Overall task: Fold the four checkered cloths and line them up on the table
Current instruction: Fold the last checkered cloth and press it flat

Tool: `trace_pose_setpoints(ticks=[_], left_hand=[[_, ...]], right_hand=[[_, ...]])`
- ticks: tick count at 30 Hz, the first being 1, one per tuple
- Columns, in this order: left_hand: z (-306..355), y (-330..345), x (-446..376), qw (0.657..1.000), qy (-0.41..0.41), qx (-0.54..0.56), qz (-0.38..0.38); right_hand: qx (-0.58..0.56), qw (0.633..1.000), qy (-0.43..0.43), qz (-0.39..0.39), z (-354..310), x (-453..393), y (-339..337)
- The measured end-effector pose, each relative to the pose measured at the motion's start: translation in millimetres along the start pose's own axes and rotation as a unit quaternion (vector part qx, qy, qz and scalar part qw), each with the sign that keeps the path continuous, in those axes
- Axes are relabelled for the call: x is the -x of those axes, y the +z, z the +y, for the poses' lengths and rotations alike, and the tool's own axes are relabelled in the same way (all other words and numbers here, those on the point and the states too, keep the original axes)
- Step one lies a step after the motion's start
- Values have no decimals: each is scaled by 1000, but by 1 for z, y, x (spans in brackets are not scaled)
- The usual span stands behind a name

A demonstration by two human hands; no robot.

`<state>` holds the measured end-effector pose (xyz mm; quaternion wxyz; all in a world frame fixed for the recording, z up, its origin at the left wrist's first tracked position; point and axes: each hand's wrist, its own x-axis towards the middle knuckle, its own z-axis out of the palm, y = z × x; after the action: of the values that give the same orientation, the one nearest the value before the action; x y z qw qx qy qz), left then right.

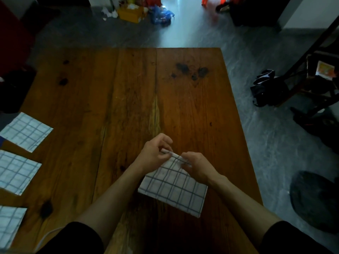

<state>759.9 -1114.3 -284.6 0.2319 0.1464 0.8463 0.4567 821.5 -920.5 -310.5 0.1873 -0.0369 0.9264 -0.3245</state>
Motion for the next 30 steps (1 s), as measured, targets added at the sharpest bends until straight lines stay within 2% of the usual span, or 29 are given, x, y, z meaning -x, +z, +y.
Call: trace_pose_setpoints(ticks=[2, 8, 13, 20, 22, 27, 30], left_hand=[[2, -6, 1, 998, -37, 54, 8], [-21, -30, 22, 975, -139, 162, -64], [-31, -21, 42, 933, -172, 305, -85], [-30, 7, 43, 939, -182, 288, -52], [-29, 8, 42, 939, -190, 283, -40], [-27, 3, 43, 952, -172, 251, -27], [-25, -1, 47, 953, -162, 253, -28]], right_hand=[[-61, 998, 4, 7, -1, 6, -5], [-248, 968, 19, 34, 14, 29, -14], [-401, 907, 77, 102, 21, 39, -9], [-498, 851, 128, 107, 21, 41, 1], [-492, 855, 134, 98, 21, 41, -1], [-380, 917, 117, 17, 26, 45, -7], [-366, 923, 117, -11, 28, 48, -9]])
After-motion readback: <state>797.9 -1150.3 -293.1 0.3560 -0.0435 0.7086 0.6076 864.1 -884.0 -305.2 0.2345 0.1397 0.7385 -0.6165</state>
